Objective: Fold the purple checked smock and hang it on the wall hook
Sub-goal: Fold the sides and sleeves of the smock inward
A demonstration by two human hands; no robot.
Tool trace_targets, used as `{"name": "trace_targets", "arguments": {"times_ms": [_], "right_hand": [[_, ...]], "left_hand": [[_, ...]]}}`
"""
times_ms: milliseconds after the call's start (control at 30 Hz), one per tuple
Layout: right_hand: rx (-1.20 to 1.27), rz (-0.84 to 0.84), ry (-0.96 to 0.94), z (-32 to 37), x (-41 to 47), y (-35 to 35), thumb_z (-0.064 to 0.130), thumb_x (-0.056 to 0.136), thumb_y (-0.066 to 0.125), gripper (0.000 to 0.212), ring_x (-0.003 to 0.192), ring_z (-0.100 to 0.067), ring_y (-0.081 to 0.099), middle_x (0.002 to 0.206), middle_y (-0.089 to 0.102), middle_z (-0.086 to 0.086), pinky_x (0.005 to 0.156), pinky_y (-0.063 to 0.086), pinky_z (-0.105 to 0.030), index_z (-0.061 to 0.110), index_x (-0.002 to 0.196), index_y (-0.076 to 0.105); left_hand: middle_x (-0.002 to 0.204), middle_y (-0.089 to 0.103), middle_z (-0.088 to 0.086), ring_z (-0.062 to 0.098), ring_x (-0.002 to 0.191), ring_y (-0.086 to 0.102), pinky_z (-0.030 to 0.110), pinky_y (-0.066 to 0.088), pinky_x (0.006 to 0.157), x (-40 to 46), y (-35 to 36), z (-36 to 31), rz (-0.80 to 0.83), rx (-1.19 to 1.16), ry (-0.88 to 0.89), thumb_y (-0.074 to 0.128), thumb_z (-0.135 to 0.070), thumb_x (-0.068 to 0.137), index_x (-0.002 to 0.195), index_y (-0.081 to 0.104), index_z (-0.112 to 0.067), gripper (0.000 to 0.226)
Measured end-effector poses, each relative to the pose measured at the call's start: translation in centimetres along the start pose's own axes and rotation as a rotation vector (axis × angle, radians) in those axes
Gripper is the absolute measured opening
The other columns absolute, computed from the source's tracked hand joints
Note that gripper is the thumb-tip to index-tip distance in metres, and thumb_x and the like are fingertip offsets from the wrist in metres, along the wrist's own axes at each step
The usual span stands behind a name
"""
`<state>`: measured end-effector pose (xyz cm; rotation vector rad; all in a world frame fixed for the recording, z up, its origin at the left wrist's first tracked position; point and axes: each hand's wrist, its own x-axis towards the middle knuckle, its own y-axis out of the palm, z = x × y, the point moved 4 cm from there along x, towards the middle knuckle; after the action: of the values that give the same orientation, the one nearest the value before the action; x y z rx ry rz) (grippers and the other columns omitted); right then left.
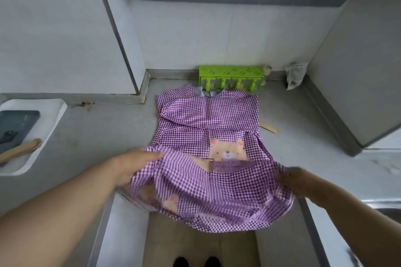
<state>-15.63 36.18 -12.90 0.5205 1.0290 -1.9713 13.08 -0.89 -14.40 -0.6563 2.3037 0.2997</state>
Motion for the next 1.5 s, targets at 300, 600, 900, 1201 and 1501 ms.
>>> {"name": "trace_targets", "arguments": {"times_ms": [300,600,900,1201,1501], "right_hand": [[0.016,-0.176,0.206,2.9,-2.1,0.0,0.043,0.100,0.062,0.048,0.104,-0.033,0.069,0.118,0.071,-0.014,0.101,0.055,-0.048,0.004,0.128,0.066],[0.688,-0.382,0.182,6.0,-2.5,0.6,0.021,0.098,0.066,0.025,0.090,-0.032,0.068,0.100,0.071,-0.018,0.092,0.057,-0.049,0.000,0.112,0.066],[0.718,-0.389,-0.276,11.0,-4.4,1.6,-0.011,0.098,0.038,0.046,0.084,-0.023,0.068,0.104,0.070,-0.011,0.077,0.057,-0.038,0.015,0.125,0.064],[-0.686,-0.501,-0.506,10.8,-4.1,1.0,0.034,0.092,0.073,0.055,0.114,-0.017,0.066,0.135,0.066,0.006,0.093,0.057,-0.035,0.038,0.142,0.050],[-0.512,-0.677,-0.360,9.4,-3.6,-0.6,0.040,0.103,0.046,0.034,0.104,-0.024,0.051,0.116,0.048,0.000,0.086,0.051,-0.042,0.022,0.090,0.071]], "left_hand": [[0.113,0.079,0.020,0.039,0.107,0.074,0.056,0.053,0.106,-2.2,0.9,-0.9,-0.074,0.076,-0.102,0.077,-0.022,0.088,0.132,0.066,0.001,0.050],[0.114,0.075,0.023,0.045,0.088,0.078,0.066,0.062,0.079,-2.1,0.9,-4.1,-0.451,-0.204,0.154,0.078,-0.011,0.090,0.140,0.059,-0.007,0.054],[0.127,0.071,0.025,0.033,0.108,0.072,0.038,0.066,0.077,-6.4,5.0,-7.1,0.252,-0.185,0.053,0.030,0.021,0.094,0.122,0.076,0.001,0.058],[0.125,0.067,-0.012,0.009,0.108,0.059,0.031,0.053,0.091,-5.8,5.4,-9.1,-0.134,1.538,0.730,0.059,-0.016,0.098,0.133,0.064,-0.044,0.045],[0.079,0.049,-0.010,0.014,0.079,0.047,0.030,0.034,0.065,-5.2,5.5,-9.6,-0.260,1.406,0.938,0.059,-0.033,0.092,0.078,0.049,-0.026,0.019]]}}
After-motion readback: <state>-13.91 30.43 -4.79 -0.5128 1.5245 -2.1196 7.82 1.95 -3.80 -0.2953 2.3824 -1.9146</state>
